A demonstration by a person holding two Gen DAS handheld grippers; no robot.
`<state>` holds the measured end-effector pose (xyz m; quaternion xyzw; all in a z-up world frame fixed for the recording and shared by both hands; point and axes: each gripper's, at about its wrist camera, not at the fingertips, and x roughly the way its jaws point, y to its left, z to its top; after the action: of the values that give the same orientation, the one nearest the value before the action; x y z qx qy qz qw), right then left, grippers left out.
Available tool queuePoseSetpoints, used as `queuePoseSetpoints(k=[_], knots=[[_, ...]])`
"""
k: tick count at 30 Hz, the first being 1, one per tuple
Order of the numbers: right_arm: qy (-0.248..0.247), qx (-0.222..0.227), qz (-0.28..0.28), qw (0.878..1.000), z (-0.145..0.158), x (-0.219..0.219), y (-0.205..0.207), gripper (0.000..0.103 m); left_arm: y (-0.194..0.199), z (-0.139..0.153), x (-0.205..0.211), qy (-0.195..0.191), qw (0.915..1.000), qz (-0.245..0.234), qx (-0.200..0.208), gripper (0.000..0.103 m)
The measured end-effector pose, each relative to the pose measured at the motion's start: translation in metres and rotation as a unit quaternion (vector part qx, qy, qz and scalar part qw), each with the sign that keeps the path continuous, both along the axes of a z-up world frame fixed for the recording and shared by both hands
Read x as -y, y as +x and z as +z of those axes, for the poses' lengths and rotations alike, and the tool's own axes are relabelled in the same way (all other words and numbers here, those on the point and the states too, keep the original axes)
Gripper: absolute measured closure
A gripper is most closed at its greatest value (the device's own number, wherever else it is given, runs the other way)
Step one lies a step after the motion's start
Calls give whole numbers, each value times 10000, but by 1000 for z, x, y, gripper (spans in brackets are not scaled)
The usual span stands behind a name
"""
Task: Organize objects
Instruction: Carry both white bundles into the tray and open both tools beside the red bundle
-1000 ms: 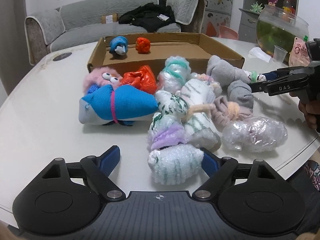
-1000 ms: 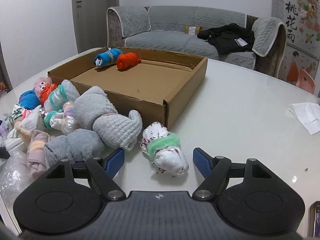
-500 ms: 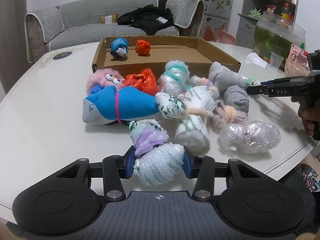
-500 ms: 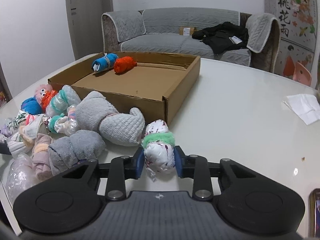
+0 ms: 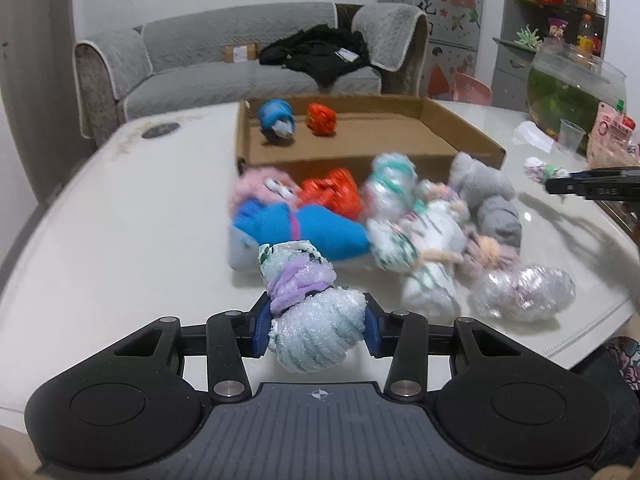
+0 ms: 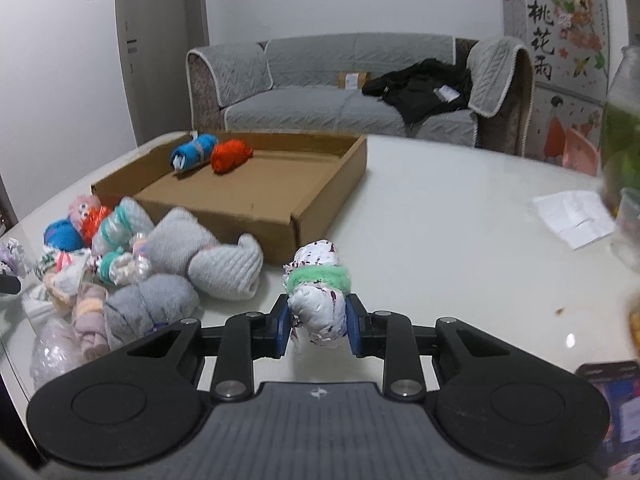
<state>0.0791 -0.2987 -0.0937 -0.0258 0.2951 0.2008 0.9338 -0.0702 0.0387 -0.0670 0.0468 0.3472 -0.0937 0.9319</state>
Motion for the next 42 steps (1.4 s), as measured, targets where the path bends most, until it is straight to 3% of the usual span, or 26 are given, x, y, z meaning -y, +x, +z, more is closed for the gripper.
queuePoseSetpoints(k=[6,13,19,22,31,36,42], knots=[[17,329,35,9995,29,0,6,77,18,35,-15,274,9988,38,415,52],[34,735,409,9965,65,-27,27,77,68,80,-17,513,9950,-96,855,52],[83,950,922,9912,90,-65,55,77,127,107,-8,371,9950,-291,876,52],[111,969,1126,9888,97,-83,71,77,157,110,0,187,9966,-396,699,52],[-91,657,1163,9910,85,-114,122,77,226,88,56,78,9942,-984,428,52],[-280,403,918,9946,67,-106,149,77,271,56,93,42,9917,-1278,112,52],[-471,89,796,9957,51,-107,181,77,322,17,116,228,9911,-1277,-303,52]])
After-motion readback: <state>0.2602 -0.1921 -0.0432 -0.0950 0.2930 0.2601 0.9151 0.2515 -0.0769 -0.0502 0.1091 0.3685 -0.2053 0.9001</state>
